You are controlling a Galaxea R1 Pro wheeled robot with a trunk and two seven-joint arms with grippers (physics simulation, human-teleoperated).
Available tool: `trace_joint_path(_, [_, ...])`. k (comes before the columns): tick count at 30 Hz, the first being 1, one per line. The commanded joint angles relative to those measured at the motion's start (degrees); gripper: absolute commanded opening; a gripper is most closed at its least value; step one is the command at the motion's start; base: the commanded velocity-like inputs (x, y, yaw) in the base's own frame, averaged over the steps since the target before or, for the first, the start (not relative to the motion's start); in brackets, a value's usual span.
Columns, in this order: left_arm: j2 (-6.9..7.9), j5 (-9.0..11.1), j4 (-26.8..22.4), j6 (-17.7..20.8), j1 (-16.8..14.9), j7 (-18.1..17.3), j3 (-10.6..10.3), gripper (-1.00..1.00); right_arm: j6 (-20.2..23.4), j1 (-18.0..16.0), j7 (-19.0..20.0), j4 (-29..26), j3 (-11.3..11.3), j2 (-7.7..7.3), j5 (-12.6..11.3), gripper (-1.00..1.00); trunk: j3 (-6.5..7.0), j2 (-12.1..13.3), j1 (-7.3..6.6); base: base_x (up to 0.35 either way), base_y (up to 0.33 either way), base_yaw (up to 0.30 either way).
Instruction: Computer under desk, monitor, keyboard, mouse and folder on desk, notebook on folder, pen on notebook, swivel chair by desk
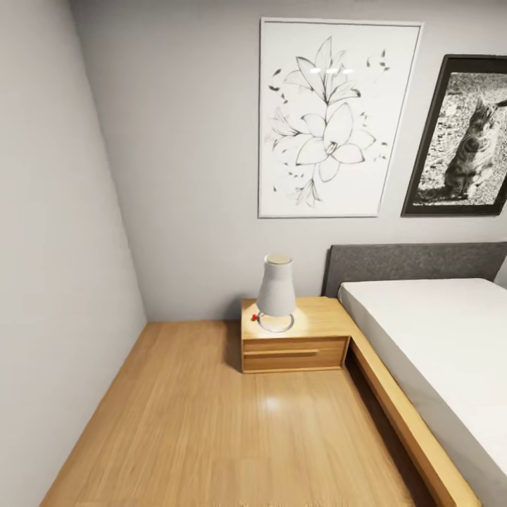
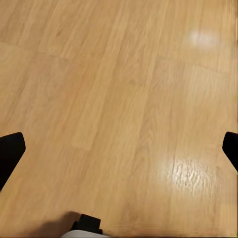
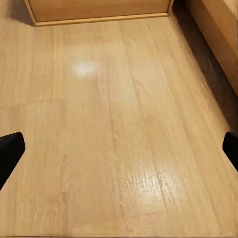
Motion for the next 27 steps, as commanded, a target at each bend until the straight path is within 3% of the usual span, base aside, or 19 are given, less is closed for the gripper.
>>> trace_joint_path(1, [-0.04,0.18,0.00,-0.15,-0.02,-0.02,0.08,1.00,-0.17,-0.05,-0.04,0.05,-0.06,0.02,-0.08,1.00,-0.11,-0.05,-0.02,-0.251,0.000,-0.270])
trace_joint_path(9, [-0.08,0.18,0.00,-0.15,-0.02,-0.03,0.05,1.00,-0.12,-0.05,-0.01,0.05,-0.06,0.11,-0.08,1.00,-0.46,-0.05,-0.02,-0.214,0.000,-0.269])
trace_joint_path(27, [-0.16,0.10,0.67,-0.15,-0.02,-0.03,0.05,1.00,-0.09,-0.05,0.00,0.05,-0.03,0.11,0.00,1.00,-1.31,-0.05,-0.02,-0.009,0.000,-0.261])
